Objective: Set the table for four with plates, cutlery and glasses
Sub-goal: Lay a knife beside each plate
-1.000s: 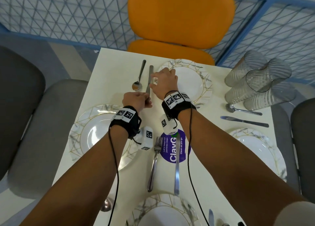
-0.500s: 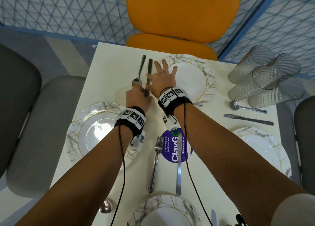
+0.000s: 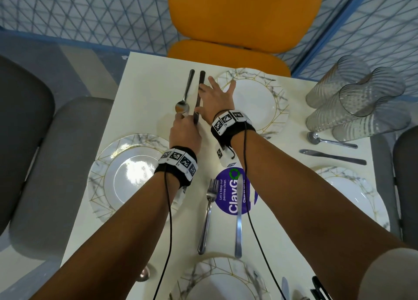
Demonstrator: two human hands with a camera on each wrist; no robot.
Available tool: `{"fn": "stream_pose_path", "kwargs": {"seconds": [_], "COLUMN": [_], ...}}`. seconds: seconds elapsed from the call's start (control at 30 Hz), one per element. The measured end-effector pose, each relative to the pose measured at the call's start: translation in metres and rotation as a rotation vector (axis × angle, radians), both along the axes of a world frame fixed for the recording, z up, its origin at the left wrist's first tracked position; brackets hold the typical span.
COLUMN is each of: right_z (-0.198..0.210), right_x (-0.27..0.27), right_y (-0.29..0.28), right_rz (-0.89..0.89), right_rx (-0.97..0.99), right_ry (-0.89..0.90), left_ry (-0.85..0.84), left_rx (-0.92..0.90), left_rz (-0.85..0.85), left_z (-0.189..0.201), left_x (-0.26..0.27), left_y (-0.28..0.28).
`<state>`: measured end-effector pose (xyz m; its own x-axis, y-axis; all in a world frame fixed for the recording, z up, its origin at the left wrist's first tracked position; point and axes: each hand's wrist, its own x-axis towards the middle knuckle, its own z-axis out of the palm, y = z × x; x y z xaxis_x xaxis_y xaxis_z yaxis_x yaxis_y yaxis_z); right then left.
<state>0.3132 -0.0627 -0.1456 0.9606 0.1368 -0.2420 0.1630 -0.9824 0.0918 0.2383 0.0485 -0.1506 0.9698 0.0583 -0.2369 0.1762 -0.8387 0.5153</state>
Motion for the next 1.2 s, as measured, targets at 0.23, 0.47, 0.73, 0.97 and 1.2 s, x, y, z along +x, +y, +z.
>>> {"fn": "stream_pose_path", "kwargs": {"seconds": [0.23, 0.47, 0.73, 0.97, 1.2], "right_z": [0.001, -0.001, -0.001, 0.015, 0.054], "right_x": [0.006, 0.005, 0.003, -0.008, -0.041], "right_y": [-0.001, -0.001, -0.003, -0.004, -0.015], "right_rz": [-0.039, -0.042, -0.06, -0.116, -0.163], "right_rx": [0.032, 0.057, 0.126, 0.322, 0.631], "right_ry": [0.024, 0.007, -0.037, -0.141, -0.312], "left_ry": [-0.043, -0.063, -0.047, -0.088, -0.178], "left_rx": [0.036, 0.027, 0.04, -0.074, -0.105], "left_rz": [-0.058, -0.074, -0.08, 0.005, -0.079], "left_z": [0.002, -0.001, -0.001, 0.012, 0.042], "left_x": [0.007, 0.008, 0.009, 0.003, -0.011], "left_y": [0.004, 0.006, 0.007, 0.006, 0.01]}}
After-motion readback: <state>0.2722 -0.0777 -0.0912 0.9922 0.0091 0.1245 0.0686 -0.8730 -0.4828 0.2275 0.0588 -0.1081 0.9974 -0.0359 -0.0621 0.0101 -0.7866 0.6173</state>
